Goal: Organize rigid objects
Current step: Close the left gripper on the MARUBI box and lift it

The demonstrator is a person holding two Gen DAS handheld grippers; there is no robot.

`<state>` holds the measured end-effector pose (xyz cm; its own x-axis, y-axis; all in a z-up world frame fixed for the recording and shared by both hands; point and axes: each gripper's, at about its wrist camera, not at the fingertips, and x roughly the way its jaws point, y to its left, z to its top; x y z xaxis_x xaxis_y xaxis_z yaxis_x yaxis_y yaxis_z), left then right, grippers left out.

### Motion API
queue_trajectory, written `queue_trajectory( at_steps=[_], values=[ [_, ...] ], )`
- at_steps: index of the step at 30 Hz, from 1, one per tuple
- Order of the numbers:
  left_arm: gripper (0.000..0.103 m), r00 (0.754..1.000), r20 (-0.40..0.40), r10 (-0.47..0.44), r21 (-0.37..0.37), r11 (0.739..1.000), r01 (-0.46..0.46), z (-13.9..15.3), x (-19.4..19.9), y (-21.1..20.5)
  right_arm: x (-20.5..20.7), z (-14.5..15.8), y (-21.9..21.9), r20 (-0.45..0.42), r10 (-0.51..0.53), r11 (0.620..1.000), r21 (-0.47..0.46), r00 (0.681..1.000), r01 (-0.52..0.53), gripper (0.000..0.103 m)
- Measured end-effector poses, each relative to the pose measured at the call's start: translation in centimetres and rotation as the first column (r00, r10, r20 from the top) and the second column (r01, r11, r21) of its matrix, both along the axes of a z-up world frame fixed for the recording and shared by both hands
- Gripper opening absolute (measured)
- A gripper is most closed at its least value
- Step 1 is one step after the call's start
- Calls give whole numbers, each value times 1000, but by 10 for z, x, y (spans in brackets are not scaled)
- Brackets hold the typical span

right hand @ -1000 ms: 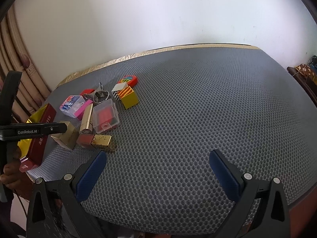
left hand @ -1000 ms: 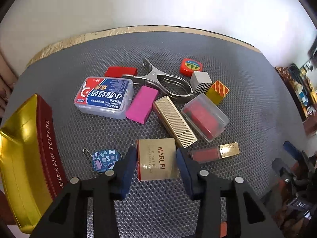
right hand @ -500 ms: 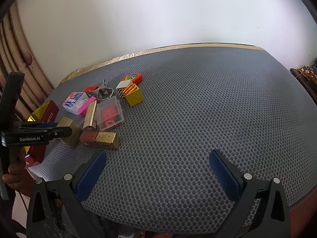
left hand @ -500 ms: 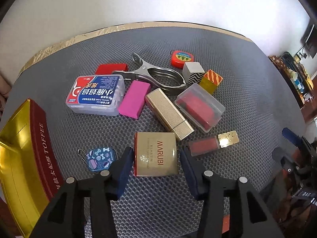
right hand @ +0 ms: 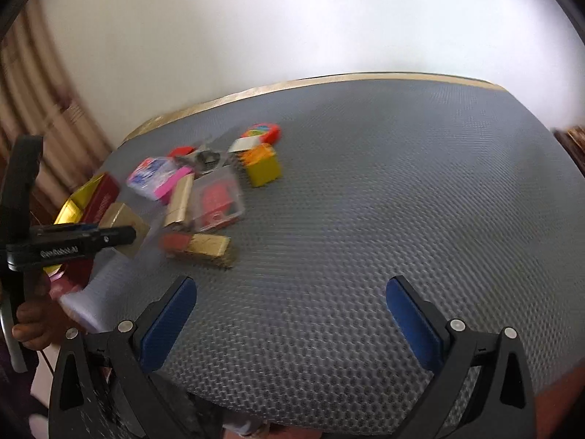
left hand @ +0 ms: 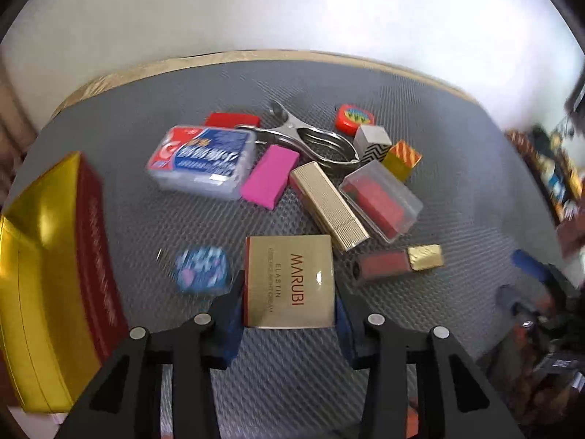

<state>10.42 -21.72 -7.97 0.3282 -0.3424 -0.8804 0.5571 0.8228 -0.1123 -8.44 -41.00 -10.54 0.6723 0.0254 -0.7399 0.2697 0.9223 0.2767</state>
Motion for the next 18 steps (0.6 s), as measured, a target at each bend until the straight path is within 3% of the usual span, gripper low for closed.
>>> queue_trajectory(
  at_steps=[2, 4, 7, 9, 12, 13, 18],
  values=[
    [43, 999, -25, 20, -25, 999, -21, 2, -9, 18, 9, 6, 7, 7, 111, 994, -8, 994, -111, 103],
    [43, 998, -40, 49, -43, 998, -50, 3, -17, 32, 22, 13, 19, 8, 281, 959, -18, 960, -281, 103],
    [43, 996, -57, 74, -54, 996, -77, 4, -33, 50, 45, 26, 40, -29, 488, 867, -95, 872, -488, 103],
    [43, 995, -49, 89, -64, 994, -92, 5, -44, 58, 62, 31, 57, -83, 605, 781, -134, 792, -610, 103],
    [44, 996, -41, 84, -66, 994, -87, 7, -51, 59, 85, 30, 74, -187, 694, 670, -183, 695, -719, 101],
    [44, 996, -39, 80, -68, 994, -83, 7, -50, 58, 91, 27, 74, -212, 708, 649, -179, 673, -739, 100],
    [44, 999, -30, 39, -79, 996, -41, 10, -55, 57, 122, 18, 70, -281, 726, 620, -126, 628, -774, 89]
  ],
)
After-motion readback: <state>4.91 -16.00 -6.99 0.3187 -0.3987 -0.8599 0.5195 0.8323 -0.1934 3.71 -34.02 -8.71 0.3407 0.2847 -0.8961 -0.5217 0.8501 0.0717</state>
